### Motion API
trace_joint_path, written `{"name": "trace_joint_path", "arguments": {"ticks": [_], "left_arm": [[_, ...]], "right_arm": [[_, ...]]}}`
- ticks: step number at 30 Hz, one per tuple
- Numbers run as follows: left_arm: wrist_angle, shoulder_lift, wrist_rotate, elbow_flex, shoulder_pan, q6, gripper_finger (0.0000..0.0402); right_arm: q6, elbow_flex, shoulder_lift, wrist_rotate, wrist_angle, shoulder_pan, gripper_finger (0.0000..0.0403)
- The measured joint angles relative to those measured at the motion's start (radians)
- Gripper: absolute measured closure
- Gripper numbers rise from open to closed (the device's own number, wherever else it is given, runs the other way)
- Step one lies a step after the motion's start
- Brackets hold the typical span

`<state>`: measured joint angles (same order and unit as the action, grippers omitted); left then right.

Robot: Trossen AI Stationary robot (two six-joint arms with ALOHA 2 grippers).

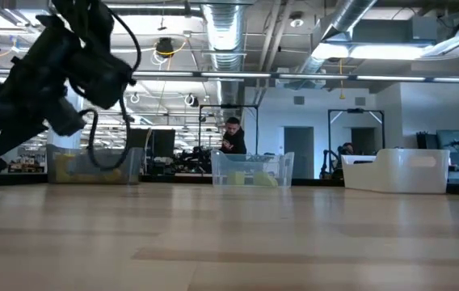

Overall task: Sort & place blocks by color
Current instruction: Put the green block into the transparent bin

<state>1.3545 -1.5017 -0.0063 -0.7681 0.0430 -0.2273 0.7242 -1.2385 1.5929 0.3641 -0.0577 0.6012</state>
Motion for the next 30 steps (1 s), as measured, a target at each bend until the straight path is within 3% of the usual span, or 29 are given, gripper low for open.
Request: {"name": "trace_joint_path", "arguments": {"ticks": [10, 16, 24, 30], "left_arm": [[-0.072, -0.183, 0.023, -0.001, -0.076, 0.023, 0.0157], [-0.11, -0.186, 0.0, 0.0, -0.098, 0.005, 0.0157], [-0.201, -0.185, 0.077, 0.077, -0.098, -0.012, 0.0157], [-0.202, -0.185, 0.065, 0.082, -0.098, -0.028, 0.0163]], "right_arm": [[0.008, 0.0, 0.0, 0.001, -0.026, 0.035, 0.0159], [0.019, 0.0, 0.0, 0.003, -0.029, 0.034, 0.0159], [0.028, 0.0, 0.0, 0.004, -0.039, 0.035, 0.0159], [0.027, 0.0, 0.0, 0.004, -0.041, 0.034, 0.0159]]}}
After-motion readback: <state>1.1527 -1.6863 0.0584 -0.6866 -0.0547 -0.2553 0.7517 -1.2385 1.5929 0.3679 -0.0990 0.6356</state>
